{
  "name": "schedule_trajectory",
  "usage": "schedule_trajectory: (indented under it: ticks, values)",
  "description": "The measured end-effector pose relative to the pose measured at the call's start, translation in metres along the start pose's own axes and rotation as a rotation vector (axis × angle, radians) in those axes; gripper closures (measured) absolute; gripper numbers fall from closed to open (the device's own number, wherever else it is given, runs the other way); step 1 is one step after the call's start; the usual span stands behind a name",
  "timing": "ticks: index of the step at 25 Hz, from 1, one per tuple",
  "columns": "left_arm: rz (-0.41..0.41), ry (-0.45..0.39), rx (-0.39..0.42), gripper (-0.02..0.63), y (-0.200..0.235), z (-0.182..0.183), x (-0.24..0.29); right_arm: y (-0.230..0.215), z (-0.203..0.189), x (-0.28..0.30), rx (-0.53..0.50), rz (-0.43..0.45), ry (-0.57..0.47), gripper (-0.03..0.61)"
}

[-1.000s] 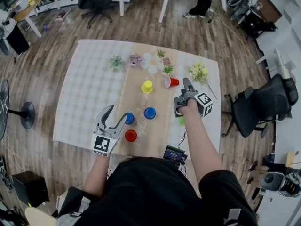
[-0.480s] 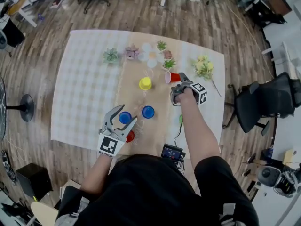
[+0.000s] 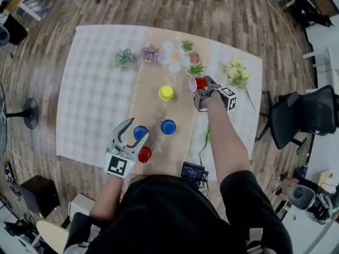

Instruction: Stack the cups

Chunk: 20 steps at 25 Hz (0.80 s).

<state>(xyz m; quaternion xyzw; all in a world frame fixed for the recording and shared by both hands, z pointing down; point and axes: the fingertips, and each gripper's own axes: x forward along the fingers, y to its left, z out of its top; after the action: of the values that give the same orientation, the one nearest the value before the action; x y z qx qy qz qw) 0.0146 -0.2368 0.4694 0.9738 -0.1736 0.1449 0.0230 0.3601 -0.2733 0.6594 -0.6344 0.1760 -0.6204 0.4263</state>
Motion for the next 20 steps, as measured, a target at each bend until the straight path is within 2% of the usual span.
schedule_trajectory:
  ticks: [4, 6, 9, 16, 20]
  values:
    - [0.004, 0.016, -0.007, 0.369, -0.009, -0.007, 0.013, -0.013, 0.009, 0.007, -0.057, -0.057, 0.041, 0.304]
    - [0.003, 0.013, -0.003, 0.370, -0.011, -0.007, 0.016, -0.016, 0.009, 0.010, -0.090, -0.086, 0.061, 0.347]
    - [-0.005, 0.020, 0.001, 0.369, -0.012, -0.008, 0.018, -0.014, 0.007, 0.012, -0.112, -0.093, 0.084, 0.359]
    - [-0.009, 0.040, 0.024, 0.368, -0.018, -0.009, 0.014, -0.010, 0.003, -0.005, -0.131, -0.040, 0.104, 0.364]
    - [0.008, 0.006, 0.031, 0.370, -0.019, -0.001, 0.008, 0.003, 0.006, -0.023, -0.171, 0.046, 0.078, 0.367]
